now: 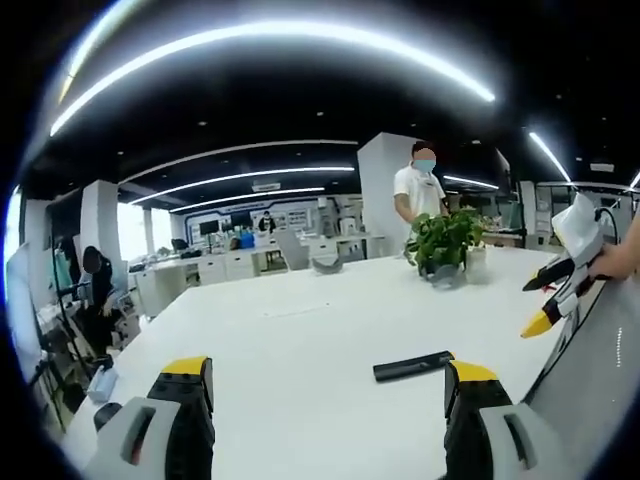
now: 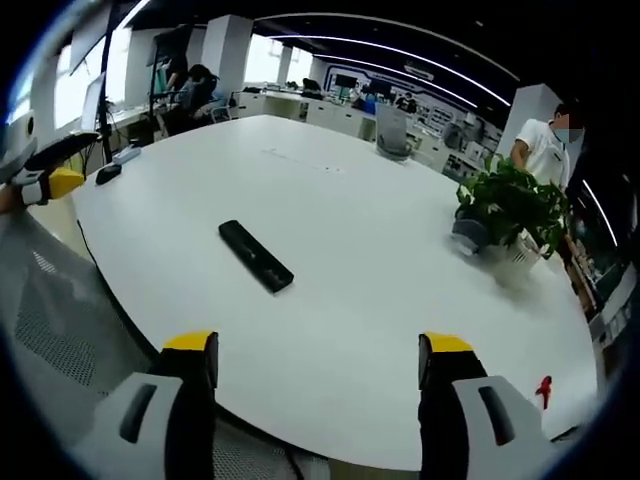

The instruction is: Press the specified remote control buttons in sequence, fully releasing each button before pressing the next.

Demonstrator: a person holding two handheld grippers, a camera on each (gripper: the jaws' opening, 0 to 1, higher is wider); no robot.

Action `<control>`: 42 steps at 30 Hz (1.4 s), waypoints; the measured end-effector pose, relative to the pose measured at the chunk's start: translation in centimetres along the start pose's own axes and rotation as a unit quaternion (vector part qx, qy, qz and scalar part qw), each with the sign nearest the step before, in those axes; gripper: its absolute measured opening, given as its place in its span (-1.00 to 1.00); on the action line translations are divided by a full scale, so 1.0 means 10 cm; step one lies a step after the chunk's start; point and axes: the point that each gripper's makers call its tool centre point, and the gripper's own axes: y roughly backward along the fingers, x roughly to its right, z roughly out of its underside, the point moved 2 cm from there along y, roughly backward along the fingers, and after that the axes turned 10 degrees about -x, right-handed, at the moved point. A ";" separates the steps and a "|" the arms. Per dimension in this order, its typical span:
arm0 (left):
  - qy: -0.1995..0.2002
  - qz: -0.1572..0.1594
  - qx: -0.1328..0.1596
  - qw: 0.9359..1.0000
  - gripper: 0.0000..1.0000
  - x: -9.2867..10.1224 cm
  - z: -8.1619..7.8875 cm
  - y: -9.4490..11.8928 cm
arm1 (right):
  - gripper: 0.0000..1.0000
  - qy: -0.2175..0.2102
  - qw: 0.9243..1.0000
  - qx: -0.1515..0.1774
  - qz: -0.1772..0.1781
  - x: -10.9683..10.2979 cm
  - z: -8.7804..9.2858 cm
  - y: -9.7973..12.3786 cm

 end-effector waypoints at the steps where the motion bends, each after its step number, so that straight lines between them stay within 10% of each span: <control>1: -0.002 0.000 -0.004 1.000 1.00 0.00 0.01 -0.01 | 0.70 0.003 1.000 0.002 0.000 -0.02 -0.01 0.01; 16: 0.003 -0.005 -0.006 1.000 1.00 0.00 0.00 -0.02 | 0.69 -0.008 0.998 0.068 0.007 0.19 -0.16 0.12; 24: -0.005 -0.009 -0.018 1.000 1.00 -0.01 0.03 -0.02 | 0.70 0.038 0.998 0.054 -0.009 0.07 -0.18 0.05; 42: -0.012 0.053 -0.066 0.996 1.00 0.16 0.13 -0.12 | 0.66 -0.015 0.998 0.035 -0.058 0.07 -0.09 -0.03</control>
